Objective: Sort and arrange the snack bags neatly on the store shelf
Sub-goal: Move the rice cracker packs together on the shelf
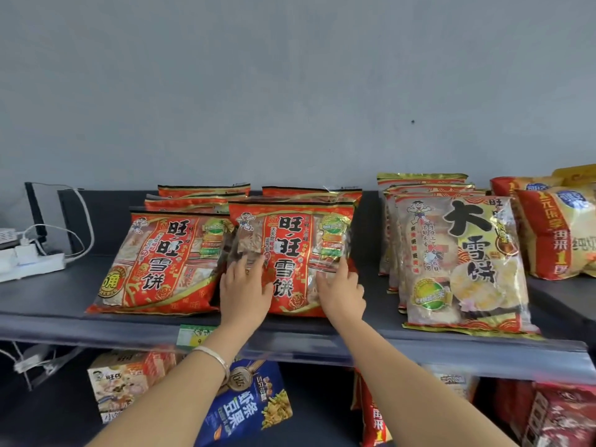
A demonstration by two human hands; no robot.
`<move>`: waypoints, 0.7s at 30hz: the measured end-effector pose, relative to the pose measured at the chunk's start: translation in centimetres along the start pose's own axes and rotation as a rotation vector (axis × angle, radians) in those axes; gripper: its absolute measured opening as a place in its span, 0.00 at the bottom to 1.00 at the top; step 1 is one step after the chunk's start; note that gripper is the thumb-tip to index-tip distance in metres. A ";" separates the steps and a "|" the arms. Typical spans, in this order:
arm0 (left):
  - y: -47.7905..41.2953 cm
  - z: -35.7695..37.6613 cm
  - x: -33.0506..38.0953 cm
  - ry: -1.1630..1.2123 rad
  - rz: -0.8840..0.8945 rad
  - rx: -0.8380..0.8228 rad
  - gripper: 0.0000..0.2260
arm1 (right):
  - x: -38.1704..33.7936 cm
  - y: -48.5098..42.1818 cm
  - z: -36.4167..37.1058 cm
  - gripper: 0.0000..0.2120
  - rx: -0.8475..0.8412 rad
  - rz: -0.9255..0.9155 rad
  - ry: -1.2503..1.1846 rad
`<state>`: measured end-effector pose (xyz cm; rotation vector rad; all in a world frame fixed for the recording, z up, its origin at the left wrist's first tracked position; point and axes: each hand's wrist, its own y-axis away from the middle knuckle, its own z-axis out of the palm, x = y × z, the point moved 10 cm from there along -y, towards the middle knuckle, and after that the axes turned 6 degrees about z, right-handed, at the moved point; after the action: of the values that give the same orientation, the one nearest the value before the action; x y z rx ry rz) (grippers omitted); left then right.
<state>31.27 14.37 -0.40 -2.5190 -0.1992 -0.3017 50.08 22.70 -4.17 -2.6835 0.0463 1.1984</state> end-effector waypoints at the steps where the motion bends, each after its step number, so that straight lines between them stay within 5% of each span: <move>1: 0.0 -0.9 1.3 0.008 0.068 0.050 0.24 | -0.1 0.0 -0.7 0.31 0.033 -0.011 0.011; 11: 0.5 -0.3 17.1 0.260 0.568 -0.023 0.12 | 0.0 2.2 -11.2 0.17 0.285 -0.352 0.201; 21: 1.8 3.3 30.4 0.300 0.800 -0.028 0.11 | 9.8 1.4 -25.1 0.13 0.513 -0.264 0.552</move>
<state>61.46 17.04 3.85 -2.3187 0.9070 -0.3374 74.93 16.96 4.72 -2.3701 0.0674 0.2899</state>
